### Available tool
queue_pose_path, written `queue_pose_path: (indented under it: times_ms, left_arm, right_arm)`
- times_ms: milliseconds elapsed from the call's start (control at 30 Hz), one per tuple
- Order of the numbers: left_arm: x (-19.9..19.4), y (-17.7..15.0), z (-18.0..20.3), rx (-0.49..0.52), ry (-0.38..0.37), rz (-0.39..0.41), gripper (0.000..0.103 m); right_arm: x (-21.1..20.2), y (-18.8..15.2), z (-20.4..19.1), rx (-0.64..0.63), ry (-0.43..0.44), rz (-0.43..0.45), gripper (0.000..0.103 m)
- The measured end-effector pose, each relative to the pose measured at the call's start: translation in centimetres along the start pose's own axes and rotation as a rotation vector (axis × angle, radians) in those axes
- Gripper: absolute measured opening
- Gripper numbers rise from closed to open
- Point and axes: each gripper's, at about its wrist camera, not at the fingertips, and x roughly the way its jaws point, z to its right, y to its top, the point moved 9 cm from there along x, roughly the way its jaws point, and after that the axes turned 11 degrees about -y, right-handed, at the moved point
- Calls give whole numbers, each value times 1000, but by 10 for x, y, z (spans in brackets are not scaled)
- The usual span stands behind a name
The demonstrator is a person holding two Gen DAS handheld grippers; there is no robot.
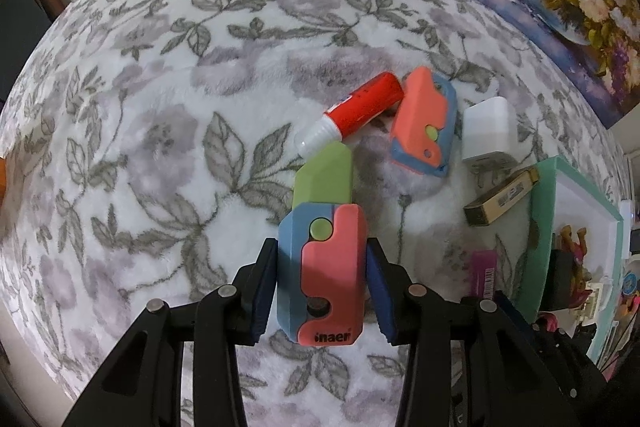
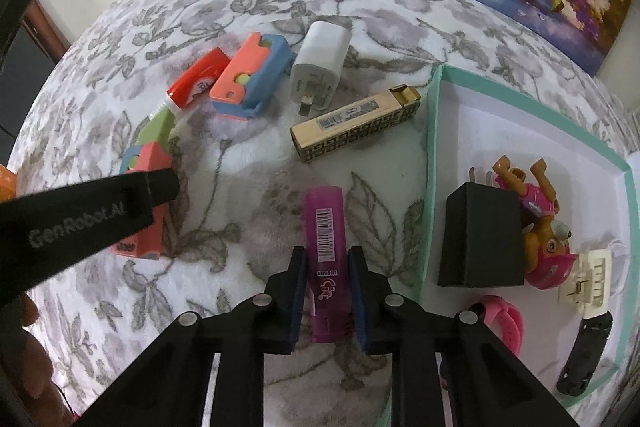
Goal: Organize rigid objects
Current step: 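Lift and carry the pink lighter and coral-blue toy piece toward the tray with both tools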
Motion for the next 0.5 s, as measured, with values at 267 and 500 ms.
queue_pose_path:
  times_ms: [267, 500]
  left_arm:
    - [-40, 22, 10, 17, -3, 106, 44]
    - [-87, 34, 27, 60, -11, 228, 44]
  right_arm:
    - [-32, 12, 19, 94, 96, 59, 21]
    - [-73, 25, 63, 198, 99, 146, 21]
